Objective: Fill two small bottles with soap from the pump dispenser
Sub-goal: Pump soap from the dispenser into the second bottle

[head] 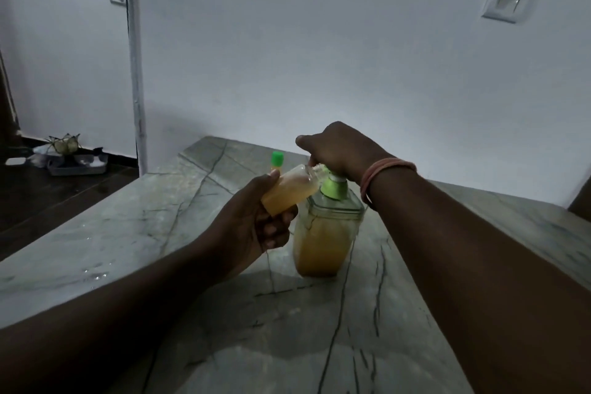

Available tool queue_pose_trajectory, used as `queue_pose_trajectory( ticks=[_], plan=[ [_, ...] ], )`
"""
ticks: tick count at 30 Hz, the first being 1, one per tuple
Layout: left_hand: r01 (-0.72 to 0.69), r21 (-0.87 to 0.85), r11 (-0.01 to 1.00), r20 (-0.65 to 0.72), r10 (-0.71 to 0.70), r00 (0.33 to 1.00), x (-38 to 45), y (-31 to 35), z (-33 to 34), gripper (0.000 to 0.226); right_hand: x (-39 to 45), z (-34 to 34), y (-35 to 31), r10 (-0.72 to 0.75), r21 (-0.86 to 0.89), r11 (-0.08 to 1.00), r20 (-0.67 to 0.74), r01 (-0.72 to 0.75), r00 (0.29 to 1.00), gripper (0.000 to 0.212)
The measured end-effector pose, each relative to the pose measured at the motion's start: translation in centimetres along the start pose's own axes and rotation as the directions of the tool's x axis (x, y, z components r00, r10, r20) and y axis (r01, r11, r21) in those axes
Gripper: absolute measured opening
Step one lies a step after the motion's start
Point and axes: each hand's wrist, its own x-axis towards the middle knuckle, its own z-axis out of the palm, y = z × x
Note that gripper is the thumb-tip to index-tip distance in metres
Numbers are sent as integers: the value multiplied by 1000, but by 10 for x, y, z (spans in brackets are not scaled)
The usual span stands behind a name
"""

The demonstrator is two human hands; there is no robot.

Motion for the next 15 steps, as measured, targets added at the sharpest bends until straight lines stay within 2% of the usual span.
queue_pose_trajectory(
  ticks=[6,10,15],
  plan=[
    [3,-20,1000,1,-3,1000,-2,-1,0,63,2,-11,-6,-27,-137,990,43,33,999,49],
    [-12,-24,1000,46,13,999,1,-2,-4,51,7,-3,3,-53,-2,999,-23,53,998,55],
    [-19,-10,1000,25,19,1000,1,-2,-4,63,4,0,6,-3,-7,1000,5,3,1000,52]
  ],
)
